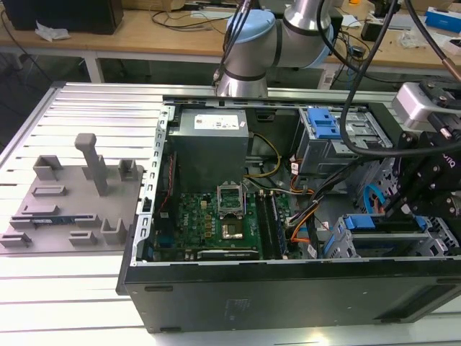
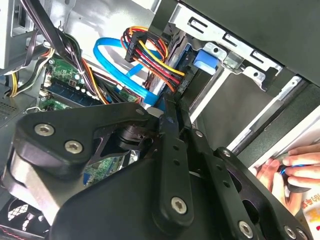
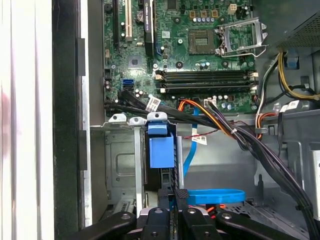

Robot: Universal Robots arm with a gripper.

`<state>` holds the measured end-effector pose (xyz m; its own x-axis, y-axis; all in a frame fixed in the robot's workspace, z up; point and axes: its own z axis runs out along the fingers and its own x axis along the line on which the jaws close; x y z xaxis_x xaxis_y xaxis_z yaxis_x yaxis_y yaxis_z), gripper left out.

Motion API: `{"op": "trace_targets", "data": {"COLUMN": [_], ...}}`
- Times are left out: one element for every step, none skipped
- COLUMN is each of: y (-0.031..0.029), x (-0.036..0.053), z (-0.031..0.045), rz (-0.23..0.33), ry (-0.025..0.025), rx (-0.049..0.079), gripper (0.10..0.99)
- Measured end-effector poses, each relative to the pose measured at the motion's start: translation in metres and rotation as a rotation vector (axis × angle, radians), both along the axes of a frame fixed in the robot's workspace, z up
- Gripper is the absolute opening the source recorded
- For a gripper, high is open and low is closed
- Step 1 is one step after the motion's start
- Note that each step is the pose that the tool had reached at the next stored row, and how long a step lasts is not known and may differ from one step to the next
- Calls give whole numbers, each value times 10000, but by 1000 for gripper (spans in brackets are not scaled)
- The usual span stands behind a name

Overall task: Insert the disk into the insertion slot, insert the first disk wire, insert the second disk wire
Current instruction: 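Insert the second disk wire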

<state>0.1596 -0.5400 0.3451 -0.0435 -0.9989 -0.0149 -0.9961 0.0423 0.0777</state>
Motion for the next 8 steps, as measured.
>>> {"op": "trace_targets", "data": {"y": [0,0,0,0,0,0,0,0], "x": [1,1,2,2,2,2,2,2], "z": [-13,-17,-20,-24,-25,-26,-23,21], "rz": [5,13,21,35,41,48,52,62], "ry": [1,0,0,1,0,0,0,0], "rx": [-6,-7,-9,-8,-7,-5,-3,-13], "gripper": [161,161,161,161,161,161,161,161]}}
